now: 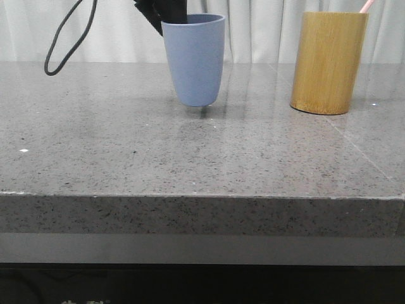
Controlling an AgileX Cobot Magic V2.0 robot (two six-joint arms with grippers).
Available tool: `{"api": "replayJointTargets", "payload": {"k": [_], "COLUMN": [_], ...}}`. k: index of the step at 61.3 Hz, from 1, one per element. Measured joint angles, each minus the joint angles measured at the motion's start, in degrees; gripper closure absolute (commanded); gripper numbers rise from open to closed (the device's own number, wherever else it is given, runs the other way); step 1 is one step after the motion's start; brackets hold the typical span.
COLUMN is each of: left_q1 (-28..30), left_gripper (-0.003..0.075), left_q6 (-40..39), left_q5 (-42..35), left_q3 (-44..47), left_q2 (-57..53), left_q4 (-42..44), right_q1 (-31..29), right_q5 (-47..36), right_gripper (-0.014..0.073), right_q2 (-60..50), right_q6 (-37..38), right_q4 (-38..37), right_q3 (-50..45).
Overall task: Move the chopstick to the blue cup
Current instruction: 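Move the blue cup with the left gripper toward the bamboo cup, then open the left gripper and lift it away from the blue cup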
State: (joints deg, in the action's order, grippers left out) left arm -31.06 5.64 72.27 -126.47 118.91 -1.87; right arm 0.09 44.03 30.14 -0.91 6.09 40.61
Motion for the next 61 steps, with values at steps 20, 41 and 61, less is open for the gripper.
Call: {"api": "replayJointTargets", "payload": {"k": [20,41,61], "left_q1": [-0.04,-0.04,-0.13], "left_gripper": [0.0738,0.0383,0.0364], "left_q6": [0.0,0.0,0.0], "left_q5": [-0.13,-0.13,-0.13], "left_q3": [0.0,0.0,0.0], "left_q2": [1.85,1.85,1.06], "left_q4": [0.14,0.11,0.03], "right_q1": [0.0,0.0,0.0], "right_q5": [0.0,0.0,0.0], "right_gripper": [0.0076,0.0076,0.0076], "right_q2": [0.0,0.0,0.0], "right_q6": [0.0,0.0,0.0], "right_q4": [0.0,0.0,0.0], "right_q3": [0.0,0.0,0.0]}}
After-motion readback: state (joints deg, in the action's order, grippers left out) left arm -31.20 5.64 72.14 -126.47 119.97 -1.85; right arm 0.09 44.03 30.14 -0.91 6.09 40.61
